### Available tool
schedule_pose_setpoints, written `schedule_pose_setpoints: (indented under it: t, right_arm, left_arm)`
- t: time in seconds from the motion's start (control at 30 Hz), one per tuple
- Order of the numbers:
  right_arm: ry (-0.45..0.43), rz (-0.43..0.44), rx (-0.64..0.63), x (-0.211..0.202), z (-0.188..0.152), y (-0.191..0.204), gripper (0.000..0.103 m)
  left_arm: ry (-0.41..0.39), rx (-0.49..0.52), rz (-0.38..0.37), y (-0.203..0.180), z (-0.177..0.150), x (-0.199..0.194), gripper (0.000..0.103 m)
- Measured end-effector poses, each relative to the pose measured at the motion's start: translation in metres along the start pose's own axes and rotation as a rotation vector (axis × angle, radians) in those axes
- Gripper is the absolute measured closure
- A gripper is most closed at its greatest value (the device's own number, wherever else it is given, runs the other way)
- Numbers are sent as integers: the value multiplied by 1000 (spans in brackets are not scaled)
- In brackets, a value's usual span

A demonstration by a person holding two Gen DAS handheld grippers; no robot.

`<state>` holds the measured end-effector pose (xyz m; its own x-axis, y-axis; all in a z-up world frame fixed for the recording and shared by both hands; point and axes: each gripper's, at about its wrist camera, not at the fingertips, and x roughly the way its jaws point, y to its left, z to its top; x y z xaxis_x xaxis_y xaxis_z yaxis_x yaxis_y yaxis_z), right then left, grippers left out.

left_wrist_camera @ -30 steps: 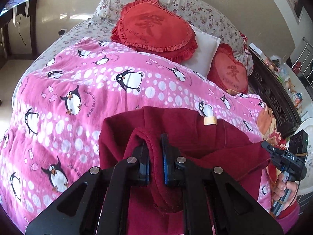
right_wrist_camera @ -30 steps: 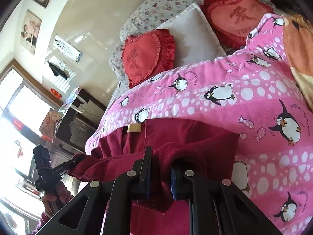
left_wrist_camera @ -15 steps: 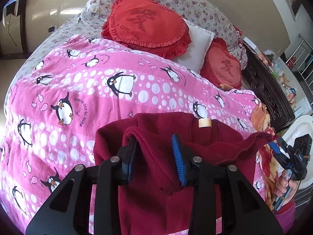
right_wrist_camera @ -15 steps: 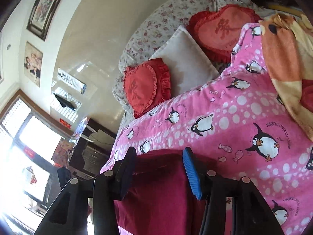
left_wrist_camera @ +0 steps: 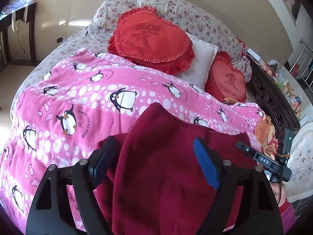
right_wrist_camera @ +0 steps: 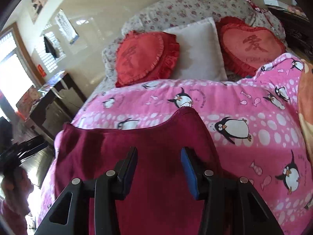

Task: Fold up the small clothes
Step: 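Lift the hem with both grippers and fold it over toward the collar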

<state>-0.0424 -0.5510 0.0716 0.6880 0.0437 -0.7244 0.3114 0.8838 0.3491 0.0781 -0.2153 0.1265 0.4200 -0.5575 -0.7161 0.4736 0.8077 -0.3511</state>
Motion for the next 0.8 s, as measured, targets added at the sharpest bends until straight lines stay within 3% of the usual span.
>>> schedule_pose_setpoints:
  t: [0.1, 0.23, 0.4, 0.5, 0.63, 0.8]
  right_arm:
    - [15, -35, -3, 14, 4, -3, 59]
    - [-33, -68, -84, -18, -4, 13, 59]
    - [-85, -150, -143, -43, -21, 13, 56]
    - [-15, -229, -117, -16, -23, -8, 54]
    - [-6, -191, -44, -3, -21, -24, 46]
    - [-67, -179, -55, -39, -22, -6, 46]
  left_arm:
    - [39, -3, 45, -2, -4, 25, 22]
    - [62, 25, 150, 1, -10, 54, 22]
    - [61, -14, 170, 13, -12, 72, 22]
    - [50, 12, 195, 10, -12, 78, 22]
    - [52, 33, 219, 7, -11, 81, 22]
    - [56, 31, 210, 7, -12, 70, 22]
